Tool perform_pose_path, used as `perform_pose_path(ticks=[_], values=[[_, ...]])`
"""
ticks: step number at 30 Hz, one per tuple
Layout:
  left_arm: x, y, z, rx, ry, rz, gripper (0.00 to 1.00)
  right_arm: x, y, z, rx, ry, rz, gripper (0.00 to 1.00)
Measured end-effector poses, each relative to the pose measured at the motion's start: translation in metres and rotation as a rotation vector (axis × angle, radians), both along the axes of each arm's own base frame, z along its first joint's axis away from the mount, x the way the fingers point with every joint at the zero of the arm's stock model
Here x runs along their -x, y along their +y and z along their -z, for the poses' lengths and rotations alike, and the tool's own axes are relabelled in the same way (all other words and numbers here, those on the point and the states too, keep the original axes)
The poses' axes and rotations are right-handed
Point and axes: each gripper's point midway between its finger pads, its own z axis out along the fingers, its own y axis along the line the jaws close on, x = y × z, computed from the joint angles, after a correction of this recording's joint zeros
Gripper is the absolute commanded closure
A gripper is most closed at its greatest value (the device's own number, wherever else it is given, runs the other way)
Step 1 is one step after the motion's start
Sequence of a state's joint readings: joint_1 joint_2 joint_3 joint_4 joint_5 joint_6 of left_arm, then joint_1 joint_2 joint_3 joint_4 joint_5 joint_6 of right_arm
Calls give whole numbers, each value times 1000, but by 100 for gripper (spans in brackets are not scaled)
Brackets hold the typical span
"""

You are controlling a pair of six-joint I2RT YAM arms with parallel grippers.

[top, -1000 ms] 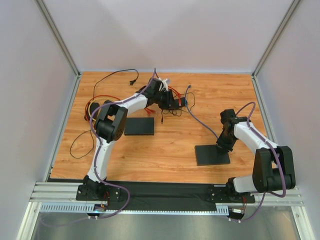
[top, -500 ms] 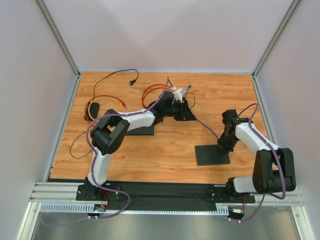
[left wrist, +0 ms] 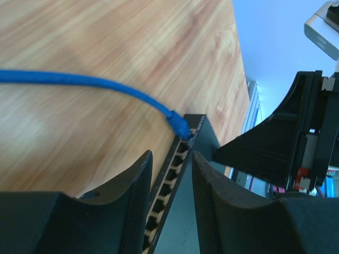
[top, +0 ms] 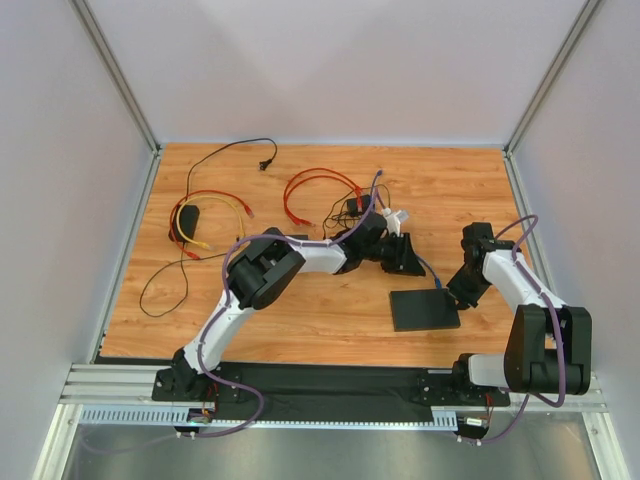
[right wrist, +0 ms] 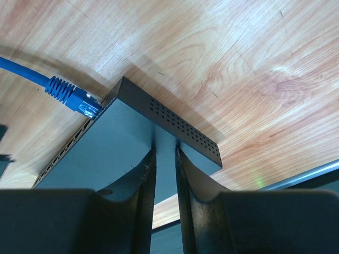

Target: Pull the plug from the switch port

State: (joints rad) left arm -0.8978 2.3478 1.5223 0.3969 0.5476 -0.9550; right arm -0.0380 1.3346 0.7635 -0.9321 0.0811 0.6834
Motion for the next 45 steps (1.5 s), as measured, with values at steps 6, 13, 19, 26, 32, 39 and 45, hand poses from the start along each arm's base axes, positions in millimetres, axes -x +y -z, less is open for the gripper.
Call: perform_pose_path(ticks=[6,13,19,26,32,39,45], values=[[14,-36,-9,22,-13,53,55,0,1,0,-4,0,-1,77],[27,-33,4,-57,43,63,53,0,2,0,-2,-1,-8,77],[24,-34,15,-74,78,58,53,0,3,0,3,-1,-18,77],[25,-42,16,-48,119,66,53,0,3,0,6,-1,-23,77],[24,-44,18,-36,148,56,56,0,3,0,7,-1,-25,77],[24,-47,20,-35,167,48,59,0,3,0,7,-1,-25,77],[23,-50,20,-40,176,38,59,0,6,0,12,-1,-43,77]])
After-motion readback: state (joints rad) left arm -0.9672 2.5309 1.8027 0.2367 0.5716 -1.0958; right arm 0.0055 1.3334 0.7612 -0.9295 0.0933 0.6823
